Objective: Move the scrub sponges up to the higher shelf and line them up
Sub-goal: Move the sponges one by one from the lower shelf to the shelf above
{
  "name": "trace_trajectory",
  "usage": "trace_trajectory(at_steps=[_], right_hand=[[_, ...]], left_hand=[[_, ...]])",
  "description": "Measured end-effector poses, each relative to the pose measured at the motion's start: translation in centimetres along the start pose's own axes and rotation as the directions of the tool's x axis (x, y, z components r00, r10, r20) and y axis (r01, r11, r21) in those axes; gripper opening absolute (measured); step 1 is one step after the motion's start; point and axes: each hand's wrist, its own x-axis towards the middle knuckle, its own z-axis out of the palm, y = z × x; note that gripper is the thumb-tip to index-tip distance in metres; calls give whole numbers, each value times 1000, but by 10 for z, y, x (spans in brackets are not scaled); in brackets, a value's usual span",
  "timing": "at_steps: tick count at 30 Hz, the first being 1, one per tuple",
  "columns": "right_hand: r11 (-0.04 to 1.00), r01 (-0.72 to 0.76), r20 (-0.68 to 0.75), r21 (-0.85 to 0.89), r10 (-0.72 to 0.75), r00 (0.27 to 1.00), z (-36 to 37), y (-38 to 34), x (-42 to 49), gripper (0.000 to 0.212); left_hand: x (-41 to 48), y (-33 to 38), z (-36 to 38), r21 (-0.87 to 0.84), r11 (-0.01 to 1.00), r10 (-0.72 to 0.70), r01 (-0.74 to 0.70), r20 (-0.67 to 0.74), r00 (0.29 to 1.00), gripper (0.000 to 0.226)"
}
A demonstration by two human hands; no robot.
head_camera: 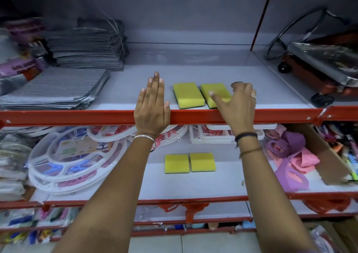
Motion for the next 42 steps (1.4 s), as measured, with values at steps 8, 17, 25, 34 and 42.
trace_trajectory(at_steps=[8,17,25,34,42], right_hand=[[916,336,99,221,-364,926,64,65,-121,23],[959,150,808,-239,111,578,151,137,-137,92],[875,243,791,-419,219,571,114,125,-147,73],[994,68,598,-90,-1,802,-34,42,-99,75],[989,85,67,118,-94,993,-64,12,-6,73]], left_hand=[[-2,-1,4,4,1000,15,-14,-41,999,54],[-2,-1,4,14,1000,5,-5,-35,999,55],[-2,-1,3,14,1000,-3,3,-13,1000,55],[-1,0,0,-12,1000,-22,22,32,999,55],[1,0,-3,-40,999,-34,36,56,998,55]])
